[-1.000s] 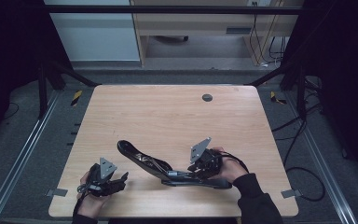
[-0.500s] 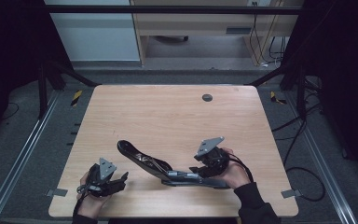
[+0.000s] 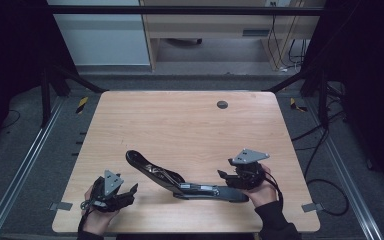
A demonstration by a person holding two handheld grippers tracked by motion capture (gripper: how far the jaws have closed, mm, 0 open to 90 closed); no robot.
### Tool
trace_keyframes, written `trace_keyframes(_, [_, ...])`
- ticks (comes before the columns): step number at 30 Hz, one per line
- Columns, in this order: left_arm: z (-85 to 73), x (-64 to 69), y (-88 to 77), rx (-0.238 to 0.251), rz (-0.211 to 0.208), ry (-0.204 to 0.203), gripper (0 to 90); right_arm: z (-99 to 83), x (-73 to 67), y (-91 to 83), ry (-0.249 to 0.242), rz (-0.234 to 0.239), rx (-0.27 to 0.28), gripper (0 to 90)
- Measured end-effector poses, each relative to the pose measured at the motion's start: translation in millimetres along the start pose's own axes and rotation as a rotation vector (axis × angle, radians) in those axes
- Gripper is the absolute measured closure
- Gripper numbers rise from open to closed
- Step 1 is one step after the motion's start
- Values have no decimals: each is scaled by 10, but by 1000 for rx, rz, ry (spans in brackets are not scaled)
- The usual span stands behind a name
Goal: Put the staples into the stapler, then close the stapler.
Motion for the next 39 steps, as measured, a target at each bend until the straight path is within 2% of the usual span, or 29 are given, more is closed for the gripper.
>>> trace_keyframes(1, [8,3,-19,6,-1,-3,294,-17,10,-7,5,-12,-12,434])
trace_keyframes(4, [32,6,-53,32,-6,-11,294,-87,26,-46,12,-44,10,426])
trace_keyframes(6, [49,5,-63,45,-8,-18,293,-137,44,-79,9,-64,-4,422])
trace_keyframes(11, [83,1,-88,72,-12,-32,292,-283,106,-213,41,-101,8,421])
trace_keyframes(16, [108,-1,-115,95,-25,-61,288,-429,126,-331,53,-115,-1,422])
trace_keyframes(19, [124,7,-132,105,-27,-62,285,-506,138,-392,52,-129,-13,422])
trace_keyframes(21, [142,13,-148,119,-32,-63,282,-533,146,-420,74,-140,-11,430])
trace_keyframes(23, [154,18,-162,129,-35,-68,278,-553,166,-445,67,-149,-6,436])
trace_keyframes(24, [163,23,-174,135,-38,-72,275,-556,159,-456,86,-152,-4,442])
trace_keyframes(27, [203,26,-221,164,-35,-77,270,-591,168,-501,95,-172,7,457])
trace_keyframes(34, [292,45,-312,211,-47,-108,258,-709,130,-583,117,-169,-1,495])
trace_keyframes(37, [338,67,-348,228,-56,-113,254,-727,123,-596,83,-164,9,512])
trace_keyframes(39, [367,86,-369,240,-63,-113,251,-734,115,-596,87,-165,11,512])
Point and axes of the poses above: each handheld gripper's, and its own axes: y roughly forward along the jaws, z roughly out of its top, x roughly to its right, the point moved 5 cm from there along y, roughly forward along the jaws, and after that the axes turned 14 degrees about x, right-handed, at the moved point
